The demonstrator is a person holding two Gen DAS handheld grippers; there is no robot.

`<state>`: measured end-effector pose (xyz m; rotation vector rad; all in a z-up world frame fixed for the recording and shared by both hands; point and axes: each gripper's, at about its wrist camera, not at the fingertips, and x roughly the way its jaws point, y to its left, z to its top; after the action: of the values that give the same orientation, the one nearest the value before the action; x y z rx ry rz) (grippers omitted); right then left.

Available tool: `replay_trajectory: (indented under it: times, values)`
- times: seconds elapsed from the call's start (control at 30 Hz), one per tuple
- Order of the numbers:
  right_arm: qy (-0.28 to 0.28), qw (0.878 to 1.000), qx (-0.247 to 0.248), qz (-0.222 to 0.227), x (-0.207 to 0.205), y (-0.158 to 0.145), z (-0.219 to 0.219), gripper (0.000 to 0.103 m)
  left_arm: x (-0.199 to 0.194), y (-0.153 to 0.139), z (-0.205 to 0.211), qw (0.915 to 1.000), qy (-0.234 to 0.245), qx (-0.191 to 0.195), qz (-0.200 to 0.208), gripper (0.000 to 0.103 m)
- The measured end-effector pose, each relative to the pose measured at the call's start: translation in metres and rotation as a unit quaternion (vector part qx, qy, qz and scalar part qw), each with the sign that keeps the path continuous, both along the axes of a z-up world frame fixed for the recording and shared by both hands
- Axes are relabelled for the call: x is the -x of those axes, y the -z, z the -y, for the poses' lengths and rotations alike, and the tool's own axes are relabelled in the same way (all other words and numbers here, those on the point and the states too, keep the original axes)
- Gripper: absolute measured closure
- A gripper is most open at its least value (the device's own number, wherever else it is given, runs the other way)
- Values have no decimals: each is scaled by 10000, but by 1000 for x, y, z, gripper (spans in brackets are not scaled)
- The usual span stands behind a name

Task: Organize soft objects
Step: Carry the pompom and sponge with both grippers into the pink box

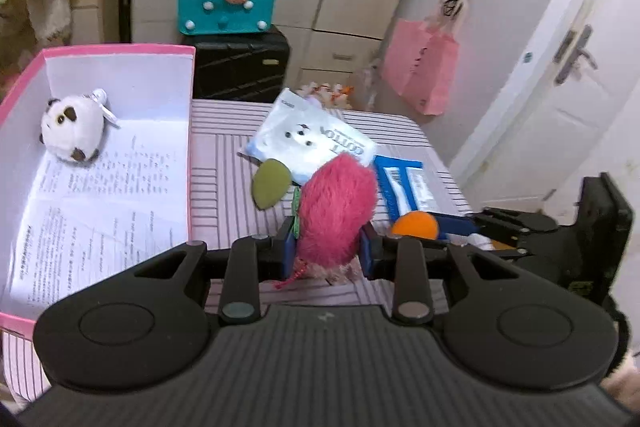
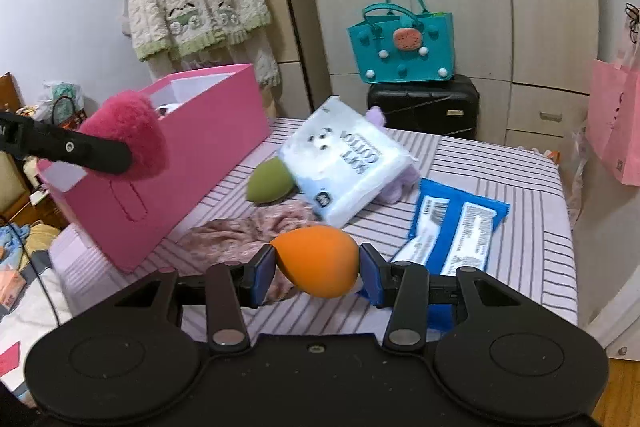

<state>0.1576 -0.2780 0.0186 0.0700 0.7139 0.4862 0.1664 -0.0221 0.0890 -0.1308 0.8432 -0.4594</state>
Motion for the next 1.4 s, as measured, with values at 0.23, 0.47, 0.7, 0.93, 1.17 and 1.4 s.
replay_trajectory:
  times: [0.23,0.47,0.7,0.93,1.17,1.4]
  values:
    - [-308,9994,-102,-126,5,-18,-16,52,9,-13,-27,9999,164,50,-22,73]
    - [-662,9971,-246,-283,2,-41,-36,52,14,-29,-59,9997,176,-194,-1,73]
    - [-1132,9932,-247,-103,1,-79,-62,52,24,-44,-97,9997,-113,-181,139,73]
    - [-1518,9883,-9,177,-2,-105,-93,52,24,-47,-124,9979,-413,-448,208,73]
    - [-1787,9829,6,442,-13,-117,-126,52,9,-43,-140,9945,-596,-826,230,73]
    - [-2061,9767,232,543,-44,-121,-159,52,-24,-36,-143,9858,-468,-1608,79,73]
